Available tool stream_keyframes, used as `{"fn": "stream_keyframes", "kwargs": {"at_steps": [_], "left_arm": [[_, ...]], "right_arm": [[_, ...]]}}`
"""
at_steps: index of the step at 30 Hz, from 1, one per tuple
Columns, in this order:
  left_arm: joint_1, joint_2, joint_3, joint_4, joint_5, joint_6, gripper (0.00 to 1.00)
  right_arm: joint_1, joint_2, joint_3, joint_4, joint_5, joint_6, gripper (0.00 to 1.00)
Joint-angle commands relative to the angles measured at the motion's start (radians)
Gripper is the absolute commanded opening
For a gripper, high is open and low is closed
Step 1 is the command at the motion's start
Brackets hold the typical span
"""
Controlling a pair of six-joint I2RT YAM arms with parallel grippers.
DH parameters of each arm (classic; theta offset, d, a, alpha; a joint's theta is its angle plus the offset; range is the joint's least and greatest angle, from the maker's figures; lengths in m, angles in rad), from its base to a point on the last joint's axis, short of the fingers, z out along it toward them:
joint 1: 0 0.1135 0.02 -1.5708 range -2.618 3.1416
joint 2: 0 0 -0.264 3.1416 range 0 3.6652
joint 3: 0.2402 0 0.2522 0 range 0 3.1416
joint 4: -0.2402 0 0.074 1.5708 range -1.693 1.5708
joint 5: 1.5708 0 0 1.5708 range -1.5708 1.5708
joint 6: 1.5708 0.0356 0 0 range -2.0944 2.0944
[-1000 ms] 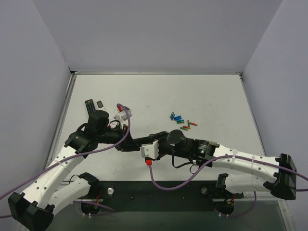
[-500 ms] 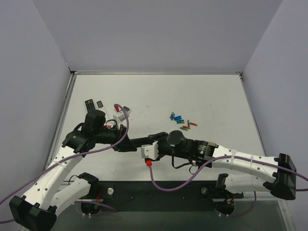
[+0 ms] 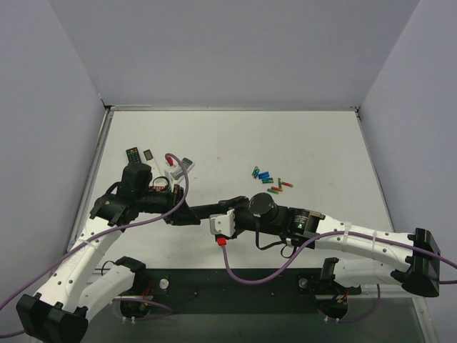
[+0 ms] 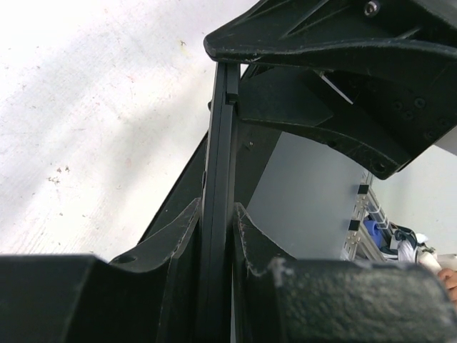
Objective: Load the batteries into the remote control
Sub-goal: Remove the battery cover from the remote control.
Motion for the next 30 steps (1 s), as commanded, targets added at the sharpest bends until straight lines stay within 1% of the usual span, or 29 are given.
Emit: {"fn": "stream_keyframes", "kwargs": {"at_steps": [1, 2, 5, 8, 11, 15, 18, 21, 25, 27, 28, 30], "left_arm": [[0.059, -0.042, -0.025, 0.019, 0.029, -0.080, 0.00], [0.058, -0.042, -0.059, 0.082, 0.040, -0.101, 0.00], [0.038, -0.043, -0.100, 0.186, 0.044, -0.180, 0.00], [-0.020, -0.030, -0.106, 0.246, 0.018, -0.224, 0.00], [-0.074, -0.004, -0.102, 0.263, -0.036, -0.233, 0.00], [-0.076, 0.035, -0.140, 0.300, -0.064, -0.244, 0.00], [-0.076, 0.072, -0.162, 0.303, -0.082, -0.226, 0.00], [-0.074, 0.091, -0.174, 0.313, -0.087, -0.218, 0.00], [-0.073, 0.139, -0.209, 0.365, -0.111, -0.227, 0.00], [-0.071, 0.177, -0.238, 0.401, -0.114, -0.232, 0.00], [-0.071, 0.220, -0.247, 0.420, -0.113, -0.242, 0.00], [-0.071, 0.265, -0.257, 0.461, -0.120, -0.249, 0.00]], "right_arm": [[-0.073, -0.040, -0.009, -0.428, 0.186, 0.048, 0.27], [-0.064, -0.046, 0.004, -0.424, 0.162, 0.051, 0.27], [-0.056, -0.058, 0.028, -0.393, 0.117, 0.057, 0.28], [-0.053, -0.045, 0.045, -0.378, 0.076, 0.057, 0.28], [-0.052, -0.018, 0.050, -0.367, 0.064, 0.061, 0.29], [-0.056, 0.009, 0.033, -0.362, 0.082, 0.079, 0.29], [-0.062, 0.009, -0.005, -0.362, 0.093, 0.100, 0.30], [-0.087, -0.006, -0.045, -0.344, 0.062, 0.140, 0.31], [-0.166, -0.002, -0.085, -0.258, -0.004, 0.235, 0.31], [-0.186, 0.015, -0.128, -0.209, -0.038, 0.281, 0.31], [-0.193, 0.040, -0.139, -0.176, -0.048, 0.289, 0.32], [-0.197, 0.084, -0.139, -0.168, -0.044, 0.295, 0.33]]}}
